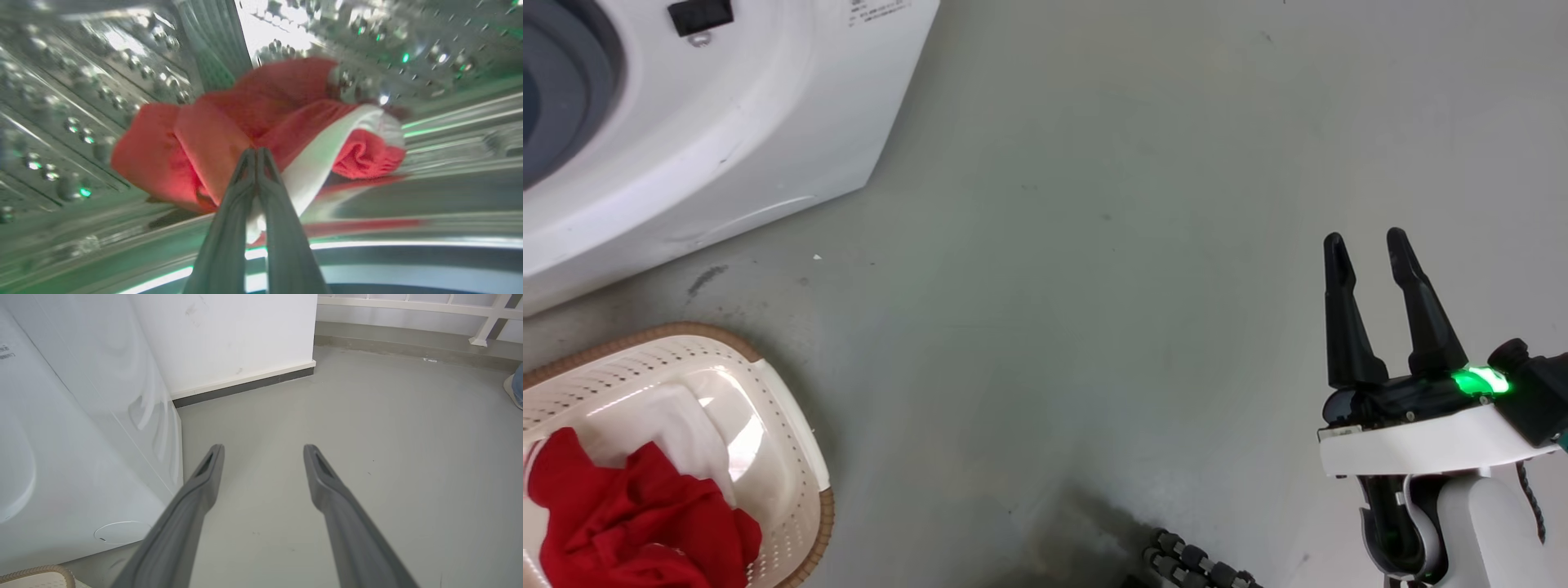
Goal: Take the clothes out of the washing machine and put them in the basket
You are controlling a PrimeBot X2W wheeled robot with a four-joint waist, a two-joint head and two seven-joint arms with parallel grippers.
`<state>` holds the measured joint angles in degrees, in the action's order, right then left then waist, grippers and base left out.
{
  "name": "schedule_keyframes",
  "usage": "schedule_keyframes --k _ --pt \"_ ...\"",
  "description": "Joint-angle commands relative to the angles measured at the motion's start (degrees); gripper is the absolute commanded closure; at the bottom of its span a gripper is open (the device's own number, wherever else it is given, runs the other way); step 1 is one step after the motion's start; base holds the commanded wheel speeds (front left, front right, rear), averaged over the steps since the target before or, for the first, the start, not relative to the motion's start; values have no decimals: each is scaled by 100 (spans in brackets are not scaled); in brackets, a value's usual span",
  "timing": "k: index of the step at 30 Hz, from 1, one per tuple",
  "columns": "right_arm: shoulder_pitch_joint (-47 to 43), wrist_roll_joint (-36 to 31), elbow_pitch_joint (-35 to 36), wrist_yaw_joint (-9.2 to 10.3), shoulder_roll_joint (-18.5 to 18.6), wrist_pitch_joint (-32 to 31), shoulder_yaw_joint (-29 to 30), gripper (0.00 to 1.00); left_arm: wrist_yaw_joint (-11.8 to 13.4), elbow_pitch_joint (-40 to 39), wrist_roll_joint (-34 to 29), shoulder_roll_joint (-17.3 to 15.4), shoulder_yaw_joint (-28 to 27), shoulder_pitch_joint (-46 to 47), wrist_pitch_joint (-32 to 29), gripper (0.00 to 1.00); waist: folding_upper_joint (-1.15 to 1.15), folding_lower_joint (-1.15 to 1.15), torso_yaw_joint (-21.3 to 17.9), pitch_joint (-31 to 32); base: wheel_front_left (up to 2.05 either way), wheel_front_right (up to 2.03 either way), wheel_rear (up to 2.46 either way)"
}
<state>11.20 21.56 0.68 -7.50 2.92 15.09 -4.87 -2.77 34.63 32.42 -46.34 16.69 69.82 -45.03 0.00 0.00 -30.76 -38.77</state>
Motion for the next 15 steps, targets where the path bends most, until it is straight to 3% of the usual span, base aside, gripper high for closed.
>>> schedule_keyframes --k 1,15 --pt "65 -48 19 2 -7 9 25 0 46 -42 -49 -6 -8 -72 156 100 0 0 55 75 0 0 0" --pt "15 -374 17 2 -5 8 330 0 234 226 -158 523 -183 -795 2847 100 0 0 546 798 0 0 0"
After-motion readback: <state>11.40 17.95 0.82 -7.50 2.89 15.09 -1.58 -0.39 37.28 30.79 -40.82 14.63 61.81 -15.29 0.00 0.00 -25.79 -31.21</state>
